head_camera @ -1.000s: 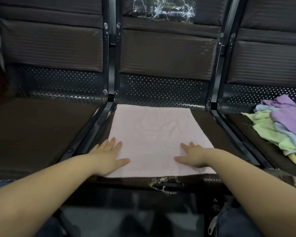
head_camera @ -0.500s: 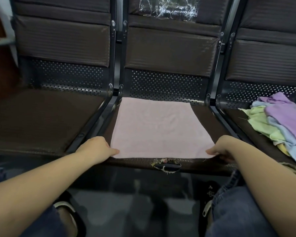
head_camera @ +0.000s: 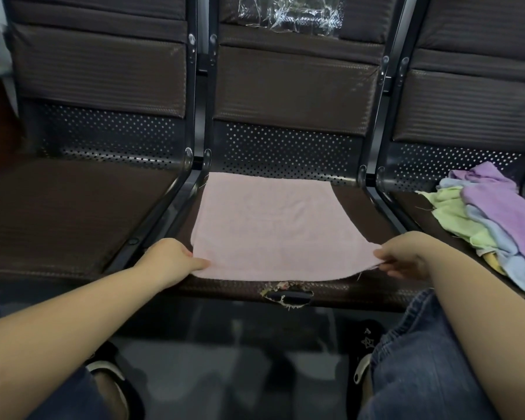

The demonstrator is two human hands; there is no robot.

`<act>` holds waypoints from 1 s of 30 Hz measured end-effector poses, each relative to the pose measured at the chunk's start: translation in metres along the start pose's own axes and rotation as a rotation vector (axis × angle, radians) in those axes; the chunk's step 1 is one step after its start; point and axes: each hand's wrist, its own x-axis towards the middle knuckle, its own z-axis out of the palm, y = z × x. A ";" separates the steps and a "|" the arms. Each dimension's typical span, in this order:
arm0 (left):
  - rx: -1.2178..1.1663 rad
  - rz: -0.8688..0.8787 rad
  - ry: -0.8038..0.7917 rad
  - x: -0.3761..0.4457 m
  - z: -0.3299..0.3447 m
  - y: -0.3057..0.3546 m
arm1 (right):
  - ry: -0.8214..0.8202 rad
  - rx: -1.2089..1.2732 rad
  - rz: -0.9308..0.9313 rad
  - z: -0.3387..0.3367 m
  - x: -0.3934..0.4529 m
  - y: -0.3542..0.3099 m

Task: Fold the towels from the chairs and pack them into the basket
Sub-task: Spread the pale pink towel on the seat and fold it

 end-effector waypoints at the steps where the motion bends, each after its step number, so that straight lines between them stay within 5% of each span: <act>1: -0.002 -0.005 -0.006 0.000 -0.001 0.002 | 0.002 0.037 -0.025 0.001 0.001 -0.001; 4: -0.086 -0.038 -0.062 -0.001 -0.011 0.013 | 0.017 0.180 -0.164 0.001 0.001 -0.006; 9: -0.664 -0.029 -0.038 0.020 -0.029 0.016 | 0.057 0.554 -0.455 -0.005 0.002 -0.015; 16: -0.386 -0.271 -0.201 0.036 -0.017 -0.003 | 0.080 0.124 -0.230 0.009 0.033 0.002; 21: -0.155 -0.192 -0.135 0.037 -0.012 -0.004 | 0.033 -0.063 -0.072 0.018 0.034 -0.003; 26: -0.519 -0.344 -0.230 0.033 -0.013 0.007 | -0.021 -0.146 -0.015 0.018 0.025 -0.006; 30: -0.578 -0.401 -0.313 0.028 -0.019 0.007 | -0.042 -0.040 0.030 0.014 0.023 -0.006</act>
